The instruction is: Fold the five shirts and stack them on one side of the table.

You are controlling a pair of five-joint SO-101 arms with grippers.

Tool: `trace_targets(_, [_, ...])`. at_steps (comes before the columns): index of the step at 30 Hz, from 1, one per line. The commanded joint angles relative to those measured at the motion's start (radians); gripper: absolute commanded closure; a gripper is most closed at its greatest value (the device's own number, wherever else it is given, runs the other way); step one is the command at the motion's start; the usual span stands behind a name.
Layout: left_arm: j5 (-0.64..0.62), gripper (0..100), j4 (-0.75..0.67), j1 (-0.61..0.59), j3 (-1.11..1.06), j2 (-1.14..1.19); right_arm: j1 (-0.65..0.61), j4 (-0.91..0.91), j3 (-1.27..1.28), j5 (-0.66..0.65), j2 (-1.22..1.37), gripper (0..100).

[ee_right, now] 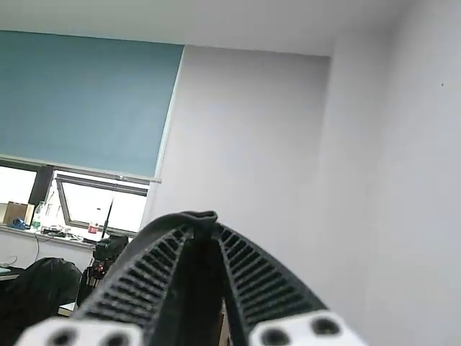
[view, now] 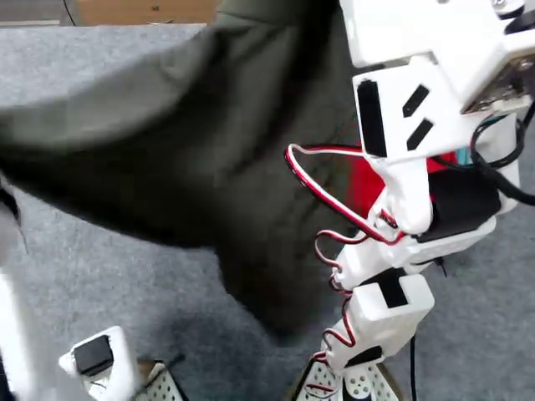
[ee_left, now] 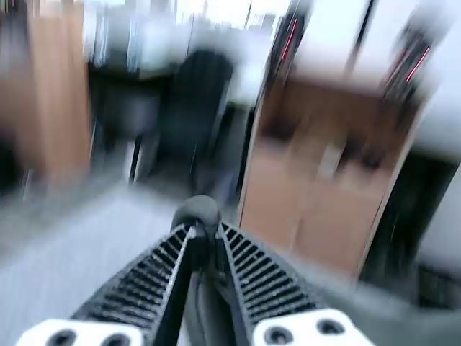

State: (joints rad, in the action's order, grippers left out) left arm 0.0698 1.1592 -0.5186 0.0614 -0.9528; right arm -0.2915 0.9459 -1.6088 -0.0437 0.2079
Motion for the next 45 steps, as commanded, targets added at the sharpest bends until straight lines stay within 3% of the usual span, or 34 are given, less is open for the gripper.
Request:
trace_targets(1, [0.008,98,-0.104,-0.006,-0.178,0.002,0.018,0.006,-0.015,0.012,-0.018,99.7])
trace_targets(8, [0.005,98,-0.204,-0.052,-0.176,-0.044,0.016,0.006,0.054,0.012,-0.025,99.7])
trace_targets(17, [0.008,98,-0.081,-0.051,-0.002,-0.209,0.013,0.055,0.094,0.012,-0.058,99.7])
trace_targets(22, [0.008,98,-0.109,-0.049,-0.152,-0.252,-0.051,0.051,0.104,0.008,-0.033,99.7])
trace_targets(25, [0.002,98,-0.287,-0.044,-0.358,-0.222,-0.084,0.023,0.134,0.006,0.025,99.7])
trace_targets(30, [0.005,98,-0.796,-0.041,-0.675,-0.047,-0.097,-0.114,0.262,0.006,0.170,99.7])
trace_targets(33, [0.005,98,-0.959,-0.040,-0.717,0.119,-0.097,-0.203,0.348,0.009,0.272,99.7])
trace_targets(39, [0.003,98,-1.017,-0.049,-0.589,0.533,-0.093,-0.298,0.389,0.012,0.458,99.7])
trace_targets(45, [0.006,95,-0.930,-0.040,-0.362,0.872,-0.091,-0.299,0.389,0.006,0.585,99.7])
